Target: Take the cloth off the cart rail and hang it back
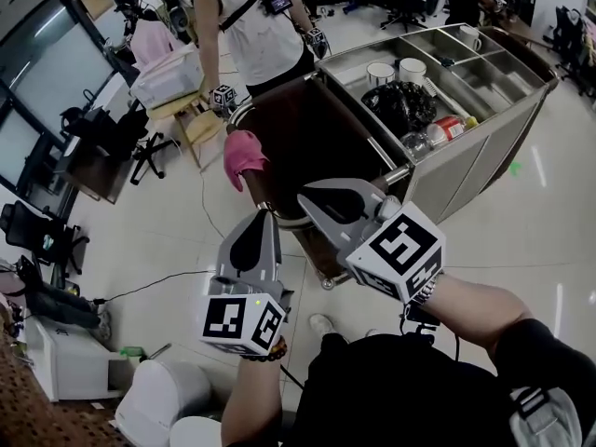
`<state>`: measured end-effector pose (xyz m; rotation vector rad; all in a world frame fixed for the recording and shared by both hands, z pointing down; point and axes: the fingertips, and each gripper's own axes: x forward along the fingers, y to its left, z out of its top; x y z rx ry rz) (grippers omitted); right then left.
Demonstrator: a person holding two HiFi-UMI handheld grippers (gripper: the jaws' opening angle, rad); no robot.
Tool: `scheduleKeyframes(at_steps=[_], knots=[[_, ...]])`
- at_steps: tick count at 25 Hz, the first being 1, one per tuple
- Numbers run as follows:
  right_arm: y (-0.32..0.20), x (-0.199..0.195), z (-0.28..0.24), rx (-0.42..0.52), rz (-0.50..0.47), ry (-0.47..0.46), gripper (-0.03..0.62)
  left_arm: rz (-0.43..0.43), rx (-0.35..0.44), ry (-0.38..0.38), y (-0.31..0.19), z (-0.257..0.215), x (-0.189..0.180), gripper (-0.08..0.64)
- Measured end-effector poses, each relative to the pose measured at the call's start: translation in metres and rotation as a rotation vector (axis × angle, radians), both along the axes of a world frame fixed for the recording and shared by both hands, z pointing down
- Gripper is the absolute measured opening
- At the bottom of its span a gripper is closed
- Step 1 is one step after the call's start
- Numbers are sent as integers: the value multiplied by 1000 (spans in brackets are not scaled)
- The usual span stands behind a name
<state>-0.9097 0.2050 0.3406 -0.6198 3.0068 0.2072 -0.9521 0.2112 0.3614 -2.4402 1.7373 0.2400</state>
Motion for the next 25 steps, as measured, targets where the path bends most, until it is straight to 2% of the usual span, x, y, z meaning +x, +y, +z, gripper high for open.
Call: scheduleKeyframes(at_steps=[7,10,12,16,18,20,23,25], knots=[[37,47,10,7,-38,-25,0,-34,4,-34,36,7,50,3],[52,59,16,-24,-46,-30,0,-44,7,-43,47,11,64,3],[61,58,20,13,-52,-32,0,-43,9,-48,56,15,64,3],[87,59,33,-32,-39,-34,0,-30,19,-54,75,25,67,3],[93,61,38,4,-36,-30,0,-21,21,-54,82,28,70,3],[100,55,43,37,-31,-24,0,-12,22,-55,92,31,66,3],[121,43,46,-5,-10,-24,0,6,29,-55,111,32,55,3],[134,38,45,28,-1,-17,0,17,33,-54,126,30,51,3]])
